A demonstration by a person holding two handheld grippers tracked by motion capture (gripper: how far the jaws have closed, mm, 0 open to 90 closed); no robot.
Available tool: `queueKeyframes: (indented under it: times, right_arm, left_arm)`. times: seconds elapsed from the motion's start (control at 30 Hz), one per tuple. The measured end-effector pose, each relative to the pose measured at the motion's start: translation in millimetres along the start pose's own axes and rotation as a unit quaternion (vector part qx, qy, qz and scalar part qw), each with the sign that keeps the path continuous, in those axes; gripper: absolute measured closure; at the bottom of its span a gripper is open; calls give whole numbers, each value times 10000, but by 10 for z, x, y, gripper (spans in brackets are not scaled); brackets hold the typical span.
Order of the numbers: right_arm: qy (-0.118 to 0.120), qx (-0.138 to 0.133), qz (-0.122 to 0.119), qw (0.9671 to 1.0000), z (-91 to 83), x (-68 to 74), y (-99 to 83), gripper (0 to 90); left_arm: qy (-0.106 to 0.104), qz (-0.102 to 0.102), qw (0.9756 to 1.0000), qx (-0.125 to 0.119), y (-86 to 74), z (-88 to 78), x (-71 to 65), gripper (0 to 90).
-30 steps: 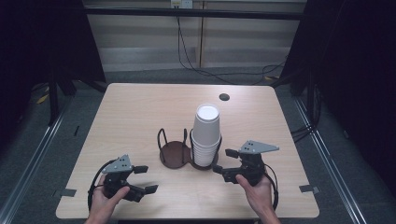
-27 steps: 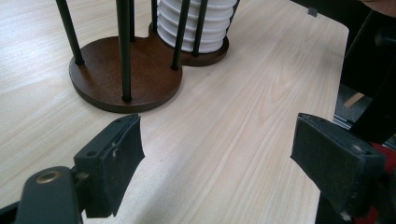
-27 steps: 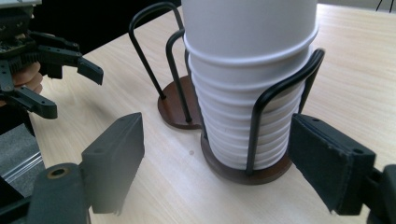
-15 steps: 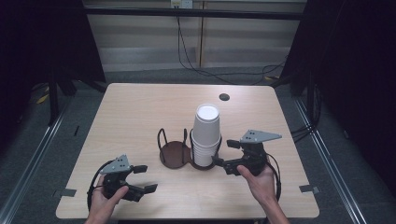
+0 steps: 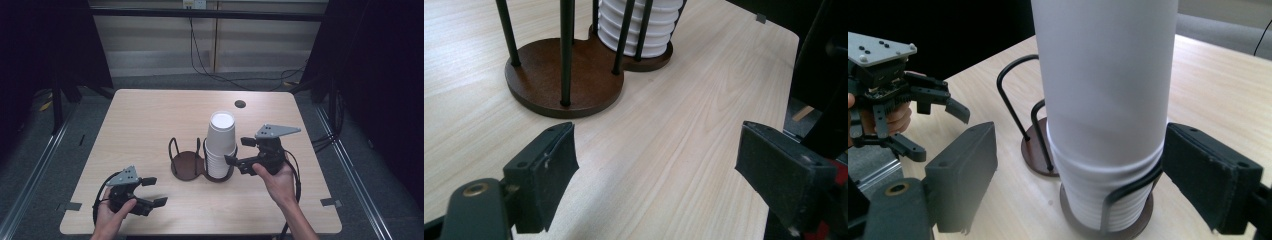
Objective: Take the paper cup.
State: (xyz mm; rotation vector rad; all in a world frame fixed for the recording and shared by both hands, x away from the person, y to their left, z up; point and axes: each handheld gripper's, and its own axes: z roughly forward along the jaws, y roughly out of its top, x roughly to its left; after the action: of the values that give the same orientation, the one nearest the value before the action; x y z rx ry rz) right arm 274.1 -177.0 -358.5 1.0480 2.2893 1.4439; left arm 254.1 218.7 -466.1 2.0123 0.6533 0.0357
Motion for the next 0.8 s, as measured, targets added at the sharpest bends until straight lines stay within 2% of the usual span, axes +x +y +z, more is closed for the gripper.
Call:
queueKeyframes:
  times: [0.07,0.3,0.4,0.5,0.67,0.8]
  right_arm:
    - [4,16,-31,10000,12,-6,60,149]
    - [99,206,-98,9997,122,-48,239,147]
    - [18,272,-165,9995,159,-51,306,143]
    - [59,302,-159,9994,175,-76,364,145]
    - [28,389,-216,9990,222,-88,422,144]
    - [95,377,-210,9990,262,-130,486,147]
  left_arm:
    - [-19,-61,10000,38,-3,8,0,163]
    - [-47,-49,9999,97,-5,13,-4,163]
    - [-49,-113,9999,100,-11,8,4,163]
    - [-60,-144,9998,92,-15,0,15,163]
    - [-54,-157,9998,99,-17,4,13,163]
    - [-93,-116,9998,103,-15,9,15,163]
